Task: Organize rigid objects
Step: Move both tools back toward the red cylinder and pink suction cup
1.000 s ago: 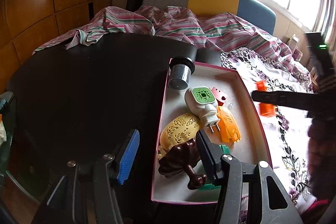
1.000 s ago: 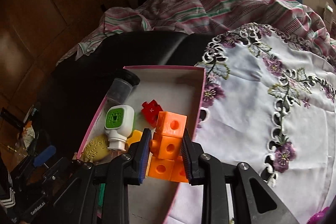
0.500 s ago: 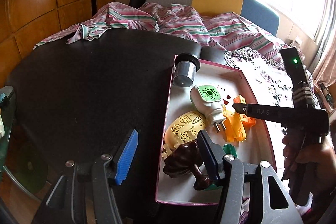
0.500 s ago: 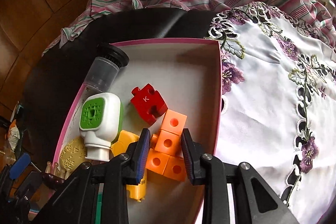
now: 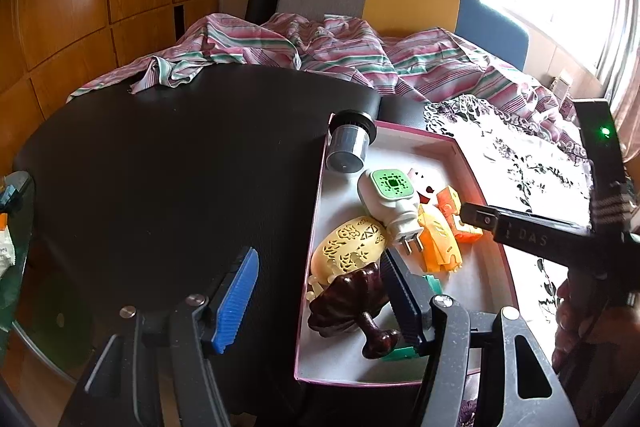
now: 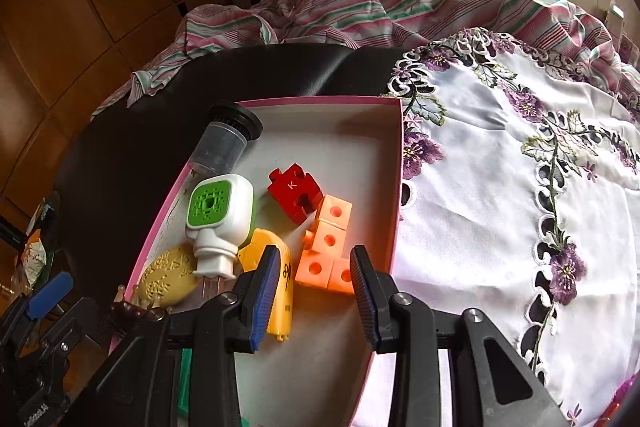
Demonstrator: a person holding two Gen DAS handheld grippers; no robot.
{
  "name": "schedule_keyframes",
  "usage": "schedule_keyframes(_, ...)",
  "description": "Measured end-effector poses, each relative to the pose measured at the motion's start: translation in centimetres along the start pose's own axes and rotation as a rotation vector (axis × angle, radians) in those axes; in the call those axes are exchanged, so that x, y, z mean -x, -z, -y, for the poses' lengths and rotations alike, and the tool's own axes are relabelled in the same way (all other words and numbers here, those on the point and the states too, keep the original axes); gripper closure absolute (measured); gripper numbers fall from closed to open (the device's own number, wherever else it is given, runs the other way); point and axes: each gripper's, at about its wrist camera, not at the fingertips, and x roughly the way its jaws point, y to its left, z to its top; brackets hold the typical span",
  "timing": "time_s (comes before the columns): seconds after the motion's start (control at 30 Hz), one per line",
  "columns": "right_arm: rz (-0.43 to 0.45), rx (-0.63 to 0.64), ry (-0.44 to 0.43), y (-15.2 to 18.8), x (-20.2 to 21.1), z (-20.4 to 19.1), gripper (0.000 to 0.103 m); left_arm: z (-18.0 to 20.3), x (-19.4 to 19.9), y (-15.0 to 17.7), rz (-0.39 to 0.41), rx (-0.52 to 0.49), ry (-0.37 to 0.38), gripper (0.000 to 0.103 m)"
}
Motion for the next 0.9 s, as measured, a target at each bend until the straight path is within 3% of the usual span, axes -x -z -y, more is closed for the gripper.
schedule_keyframes(0.9, 0.094, -0.04, 0.038, 3.8, 6.6, 1.4, 0.067, 2.5, 1.0, 0.1, 0.016, -0.075, 0.019, 0.037)
